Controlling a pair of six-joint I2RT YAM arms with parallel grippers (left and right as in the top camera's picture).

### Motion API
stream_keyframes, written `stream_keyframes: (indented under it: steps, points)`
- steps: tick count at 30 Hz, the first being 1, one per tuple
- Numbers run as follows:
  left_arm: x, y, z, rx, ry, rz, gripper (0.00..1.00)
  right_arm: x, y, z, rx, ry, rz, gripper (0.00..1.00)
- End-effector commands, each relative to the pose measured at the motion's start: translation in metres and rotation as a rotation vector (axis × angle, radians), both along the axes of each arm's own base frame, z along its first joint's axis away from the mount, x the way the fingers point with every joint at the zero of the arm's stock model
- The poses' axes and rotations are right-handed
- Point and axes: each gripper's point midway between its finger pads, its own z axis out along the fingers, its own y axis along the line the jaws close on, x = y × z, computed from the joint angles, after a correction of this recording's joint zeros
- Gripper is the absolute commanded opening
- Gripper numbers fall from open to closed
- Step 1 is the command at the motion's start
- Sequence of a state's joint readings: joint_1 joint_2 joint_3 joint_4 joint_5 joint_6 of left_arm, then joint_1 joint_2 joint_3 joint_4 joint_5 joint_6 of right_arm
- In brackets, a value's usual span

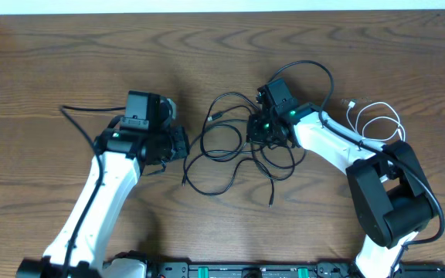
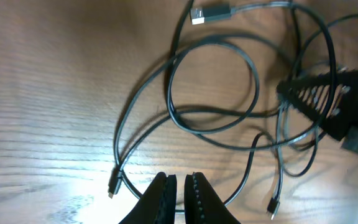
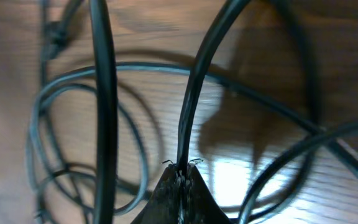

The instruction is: Untangle cables

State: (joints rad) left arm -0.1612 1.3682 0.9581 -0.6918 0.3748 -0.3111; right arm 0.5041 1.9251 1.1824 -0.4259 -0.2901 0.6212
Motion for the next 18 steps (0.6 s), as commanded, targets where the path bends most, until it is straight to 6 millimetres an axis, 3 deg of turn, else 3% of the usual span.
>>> stream_keyframes:
  steps: [1, 7, 11, 18]
  points:
    - [-0.005, -0.013, -0.007, -0.04, 0.034, -0.061, 0.14, 0.001, -0.01, -0.021, -0.077, 0.012, -0.029, 0.02]
    - [-0.012, -0.033, -0.013, -0.023, 0.038, -0.15, 0.17, -0.004, 0.0, -0.046, -0.05, 0.055, -0.004, 0.02]
    - [-0.01, -0.041, -0.014, 0.024, 0.004, -0.183, 0.4, -0.008, -0.001, -0.062, -0.067, 0.084, -0.002, 0.02]
    - [-0.017, -0.051, -0.018, 0.061, -0.004, -0.227, 0.57, -0.007, -0.002, -0.065, -0.072, 0.084, -0.003, 0.02]
